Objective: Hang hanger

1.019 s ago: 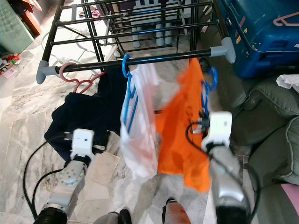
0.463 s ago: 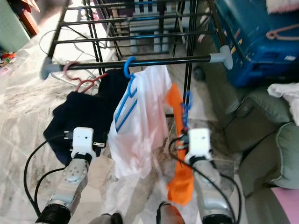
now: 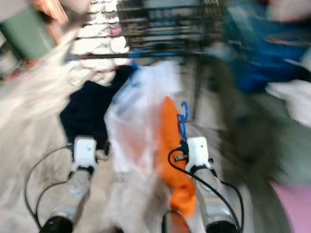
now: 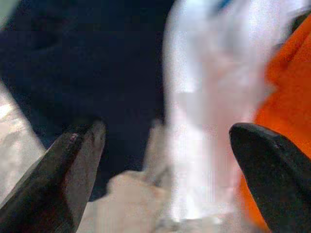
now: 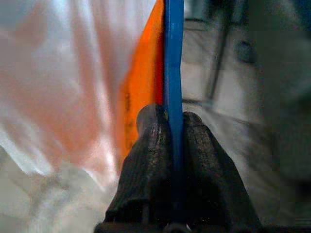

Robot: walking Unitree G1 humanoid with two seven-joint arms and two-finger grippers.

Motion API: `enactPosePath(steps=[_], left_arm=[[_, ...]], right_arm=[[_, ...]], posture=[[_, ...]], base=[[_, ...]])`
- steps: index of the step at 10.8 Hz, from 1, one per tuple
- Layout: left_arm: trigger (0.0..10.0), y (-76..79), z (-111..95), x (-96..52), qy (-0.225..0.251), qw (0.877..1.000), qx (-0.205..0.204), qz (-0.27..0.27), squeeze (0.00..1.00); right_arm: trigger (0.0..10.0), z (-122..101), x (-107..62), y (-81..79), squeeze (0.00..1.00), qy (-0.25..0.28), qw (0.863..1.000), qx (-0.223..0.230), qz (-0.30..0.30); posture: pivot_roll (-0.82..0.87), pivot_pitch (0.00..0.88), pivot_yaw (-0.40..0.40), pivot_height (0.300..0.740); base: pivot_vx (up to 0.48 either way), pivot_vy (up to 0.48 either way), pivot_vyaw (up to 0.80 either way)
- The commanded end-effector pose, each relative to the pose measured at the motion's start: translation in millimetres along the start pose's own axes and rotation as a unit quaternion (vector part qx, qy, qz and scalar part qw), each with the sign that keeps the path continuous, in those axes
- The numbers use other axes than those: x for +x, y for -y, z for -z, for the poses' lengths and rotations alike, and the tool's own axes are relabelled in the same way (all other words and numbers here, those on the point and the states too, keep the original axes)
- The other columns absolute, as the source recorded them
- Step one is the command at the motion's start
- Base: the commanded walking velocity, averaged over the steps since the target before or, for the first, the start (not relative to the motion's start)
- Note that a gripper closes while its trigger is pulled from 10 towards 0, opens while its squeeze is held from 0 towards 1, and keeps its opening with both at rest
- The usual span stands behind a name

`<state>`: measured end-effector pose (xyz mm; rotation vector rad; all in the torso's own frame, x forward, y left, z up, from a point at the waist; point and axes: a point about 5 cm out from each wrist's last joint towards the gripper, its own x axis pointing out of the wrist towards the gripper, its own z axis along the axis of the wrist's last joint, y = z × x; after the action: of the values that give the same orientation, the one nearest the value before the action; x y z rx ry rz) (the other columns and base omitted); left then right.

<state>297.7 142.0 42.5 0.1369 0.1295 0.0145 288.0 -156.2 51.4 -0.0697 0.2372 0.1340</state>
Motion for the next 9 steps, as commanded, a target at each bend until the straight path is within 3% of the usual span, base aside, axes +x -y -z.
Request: enactPosePath(steps=[1, 4, 6, 9], left_arm=[[10.0, -7.0, 4, -2.0, -0.005, 1.0, 0.004, -0.015, 0.0], [10.0, -5.5, 4, 1.4, -0.007, 1.0, 0.004, -0.014, 0.0], [10.0, -11.7, 6, 7.5, -0.015, 0.999, 0.025, -0.016, 0.0], [10.0, -26.4, 45, -14.3, -0.084, 0.995, 0.005, -0.044, 0.0]], right_arm=[[10.0, -3, 1.3, -3.9, 0.0, 0.01, 1.0, 0.001, -0.005], [10.0, -2, 3.6, -12.1, 0.0, 0.005, 1.0, -0.002, -0.024], [10.0, 4, 4.7, -16.5, 0.0, -0.005, 0.999, -0.006, -0.037], [10.0, 19, -1.3, -27.4, 0.0, -0.017, 0.998, -0.009, -0.064]], posture=[[-0.24, 0.114, 0.053, 0.74], [-0.25, 0.128, 0.063, 0.74], [-0.25, 0.134, 0.062, 0.74], [-0.23, 0.148, 0.049, 0.74]], base=[[-0.334, 0.0, 0.0], [-0.334, 0.0, 0.0], [0.0, 0.0, 0.0], [0.0, 0.0, 0.0]])
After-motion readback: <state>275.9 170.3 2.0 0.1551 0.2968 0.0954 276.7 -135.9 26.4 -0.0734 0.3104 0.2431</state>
